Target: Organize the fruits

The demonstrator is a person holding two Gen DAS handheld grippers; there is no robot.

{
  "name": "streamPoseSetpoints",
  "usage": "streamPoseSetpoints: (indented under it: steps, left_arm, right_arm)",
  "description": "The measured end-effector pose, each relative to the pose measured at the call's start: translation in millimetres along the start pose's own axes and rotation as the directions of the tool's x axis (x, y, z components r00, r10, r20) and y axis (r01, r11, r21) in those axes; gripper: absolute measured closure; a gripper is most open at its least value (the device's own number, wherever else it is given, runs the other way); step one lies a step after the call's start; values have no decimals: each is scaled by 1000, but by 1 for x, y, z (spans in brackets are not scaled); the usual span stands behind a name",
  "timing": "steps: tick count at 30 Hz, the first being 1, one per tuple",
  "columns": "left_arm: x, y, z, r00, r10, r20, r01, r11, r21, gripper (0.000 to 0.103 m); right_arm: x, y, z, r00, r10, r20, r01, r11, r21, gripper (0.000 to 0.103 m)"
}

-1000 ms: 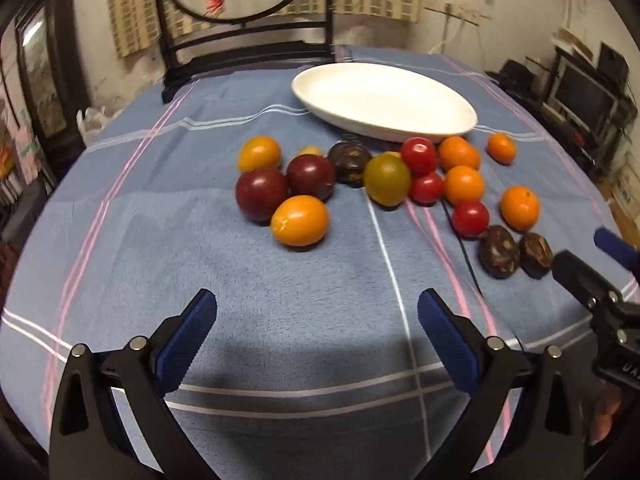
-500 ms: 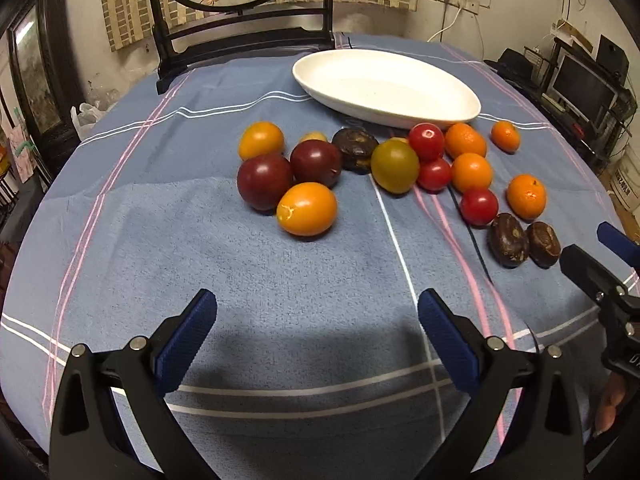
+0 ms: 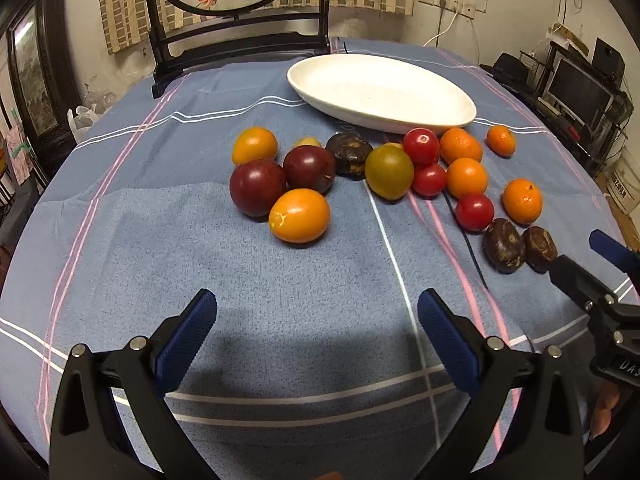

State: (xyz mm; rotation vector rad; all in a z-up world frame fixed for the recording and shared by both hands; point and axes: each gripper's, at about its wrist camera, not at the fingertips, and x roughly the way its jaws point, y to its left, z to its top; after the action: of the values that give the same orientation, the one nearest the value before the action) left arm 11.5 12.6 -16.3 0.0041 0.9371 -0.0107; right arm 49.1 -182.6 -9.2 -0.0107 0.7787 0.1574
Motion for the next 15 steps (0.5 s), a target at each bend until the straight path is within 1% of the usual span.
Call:
streamPoseSetpoints:
  steps: [3,7,10,12,15]
  left_arm:
    - [5,1,0,1000,-20,-20,20,1000,-10,4]
    - [6,1,-2,999,-35,-1,35,999,-10,4]
    - [6,4,-2,998,-66,6,66,997,-35,4]
    - [8,5,-3,998,-65,2,65,997,-36,4]
    - [11,0,-5,998,-55,1,55,998,-5,4]
  right_arm:
    - [0,-1,0,1000,4,1,-4,1000,4,4]
    - [1,-2,-1,1000,0,-2,0,1000,7,4]
    - [2,-3,-1,1000,-2,-5,2,1000,12,4]
    - [2,-3,-1,1000,-1,-5,1,1000,11,4]
    - [4,-3,-2,1000,-1,-13,1,1000,8,4]
